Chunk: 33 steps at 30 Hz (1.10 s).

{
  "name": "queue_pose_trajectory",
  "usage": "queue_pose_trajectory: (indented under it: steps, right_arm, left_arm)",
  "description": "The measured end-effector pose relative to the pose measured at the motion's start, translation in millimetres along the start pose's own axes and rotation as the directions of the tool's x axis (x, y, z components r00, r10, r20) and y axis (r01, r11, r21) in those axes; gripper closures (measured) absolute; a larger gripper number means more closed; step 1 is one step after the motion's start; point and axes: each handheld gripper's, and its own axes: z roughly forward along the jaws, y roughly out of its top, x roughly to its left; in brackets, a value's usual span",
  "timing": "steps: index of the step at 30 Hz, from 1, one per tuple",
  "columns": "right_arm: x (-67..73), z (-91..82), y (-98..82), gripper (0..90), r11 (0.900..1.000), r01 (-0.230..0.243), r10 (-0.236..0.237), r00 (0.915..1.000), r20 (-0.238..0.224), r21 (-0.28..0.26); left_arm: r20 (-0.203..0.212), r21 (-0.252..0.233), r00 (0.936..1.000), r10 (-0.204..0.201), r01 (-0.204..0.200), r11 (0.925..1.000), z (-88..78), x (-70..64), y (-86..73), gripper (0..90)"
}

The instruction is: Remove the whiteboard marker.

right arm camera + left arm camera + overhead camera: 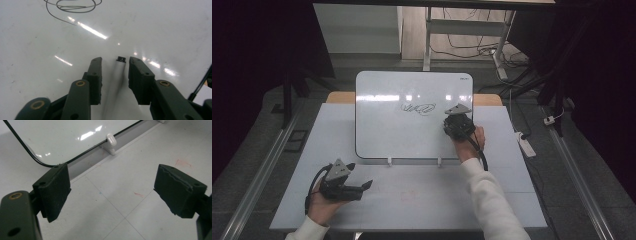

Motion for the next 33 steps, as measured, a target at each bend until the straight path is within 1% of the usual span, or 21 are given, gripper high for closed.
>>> queue_pose_trajectory:
  steps: [1, 2, 5, 8, 12, 14, 18, 19, 20, 21, 22, 23, 24, 26, 27, 28, 29, 30, 31, 32, 33]
  right_arm:
    - [0.0, 0.0, 0.0, 66.4, 1.0, 0.0, 0.0, 1.0, 0.0, 0.0]
    - [3.3, 0.8, 0.7, 69.2, 1.0, 0.011, -0.011, 0.9998, 0.018, -0.001]
    - [7.9, 0.9, 1.3, 77.5, 0.999, 0.032, -0.033, 0.9991, 0.029, 0.005]
    - [10.0, 1.5, 1.3, 78.4, 0.999, 0.041, -0.041, 0.9986, 0.035, 0.004]
    - [11.3, 1.8, 1.3, 80.6, 1.0, 0.021, -0.021, 0.9997, 0.016, -0.005]
    - [11.5, 1.6, 1.1, 80.6, 1.0, 0.024, -0.023, 0.9995, 0.021, -0.011]
    - [11.5, -2.7, -0.3, 80.7, 0.998, 0.03, -0.029, 0.9994, 0.021, -0.053]
    - [11.3, -5.6, -0.6, 80.8, 0.997, 0.031, -0.03, 0.9994, 0.018, -0.071]
    - [11.3, -5.6, -0.6, 80.8, 0.997, 0.031, -0.03, 0.9994, 0.018, -0.071]
    - [11.3, -11.7, -1.1, 80.8, 0.995, 0.031, -0.03, 0.9995, 0.012, -0.099]
    - [11.3, -11.7, -1.1, 80.8, 0.995, 0.031, -0.03, 0.9995, 0.012, -0.099]
    - [10.2, -18.7, -3.0, 80.8, 0.99, 0.034, -0.034, 0.9994, 0.0, -0.134]
    - [9.9, -21.6, -4.2, 80.8, 0.989, 0.029, -0.03, 0.9995, -0.005, -0.145]
    - [8.6, -29.4, -7.9, 80.8, 0.984, 0.012, -0.019, 0.9993, -0.033, -0.177]
    - [8.6, -29.4, -7.9, 80.8, 0.984, 0.012, -0.019, 0.9993, -0.033, -0.177]
    - [8.5, -38.6, -12.9, 80.8, 0.976, 0.006, -0.02, 0.9977, -0.064, -0.218]
    - [8.5, -38.6, -12.9, 80.8, 0.976, 0.006, -0.02, 0.9977, -0.064, -0.218]
    - [8.4, -42.4, -15.1, 80.8, 0.972, 0.004, -0.024, 0.9963, -0.082, -0.235]
    - [8.9, -49.9, -18.7, 80.8, 0.964, -0.012, -0.024, 0.9911, -0.131, -0.267]
    - [9.4, -52.8, -19.7, 80.8, 0.961, -0.017, -0.025, 0.9885, -0.149, -0.277]
    - [10.6, -56.5, -20.7, 80.8, 0.956, -0.023, -0.031, 0.9835, -0.178, -0.293]
  left_arm:
    - [0.0, 0.0, 1.0, 0.0, 0.0, 1.0, -0.1, 0.6, 0.0, 14.4]
    - [0.0, -0.001, 1.0, -0.001, 0.001, 1.0, -0.1, 1.1, -0.2, 14.5]
    - [-0.002, -0.002, 1.0, -0.005, 0.005, 1.0, -0.1, 2.6, -0.8, 14.6]
    - [-0.004, 0.0, 1.0, -0.005, 0.005, 1.0, 0.4, 2.8, -0.8, 14.6]
    - [-0.007, 0.002, 1.0, -0.001, 0.001, 1.0, 1.0, 1.8, -0.9, 14.7]
    - [-0.008, 0.002, 1.0, -0.001, 0.001, 1.0, 1.2, 1.8, -1.0, 14.7]
    - [-0.01, -0.001, 0.9999, -0.006, 0.006, 1.0, 0.8, 2.9, -1.7, 15.0]
    - [-0.01, -0.003, 0.9999, -0.011, 0.011, 0.9999, 0.7, 3.7, -2.1, 15.1]
    - [-0.009, -0.003, 0.9998, -0.015, 0.015, 0.9999, 0.7, 4.4, -2.5, 15.1]
    - [-0.008, -0.003, 0.9998, -0.018, 0.018, 0.9998, 0.7, 5.1, -2.8, 15.1]
    - [-0.008, -0.004, 0.9997, -0.021, 0.021, 0.9998, 0.7, 5.7, -3.2, 15.1]
    - [-0.007, -0.005, 0.9996, -0.026, 0.026, 0.9997, 0.8, 6.1, -3.7, 15.2]
    - [-0.007, -0.005, 0.9996, -0.028, 0.028, 0.9996, 0.7, 6.5, -3.9, 15.1]
    - [-0.008, -0.008, 0.9993, -0.036, 0.036, 0.9993, 0.6, 7.4, -4.3, 15.2]
    - [-0.007, -0.01, 0.9991, -0.041, 0.041, 0.9991, 0.6, 8.0, -4.2, 15.2]
    - [-0.006, -0.012, 0.9991, -0.042, 0.042, 0.999, 0.5, 8.3, -4.0, 15.4]
    - [-0.002, -0.014, 0.999, -0.045, 0.045, 0.9989, 0.3, 8.5, -3.7, 15.4]
    - [0.003, -0.017, 0.9988, -0.048, 0.048, 0.9987, 0.3, 8.6, -3.3, 15.7]
    - [0.012, -0.021, 0.9985, -0.054, 0.054, 0.9983, -0.1, 8.5, -2.1, 16.0]
    - [0.019, -0.025, 0.9982, -0.056, 0.057, 0.9981, -0.3, 8.5, -1.1, 16.4]
    - [0.037, -0.038, 0.997, -0.067, 0.069, 0.9969, -0.8, 7.4, 2.9, 16.8]
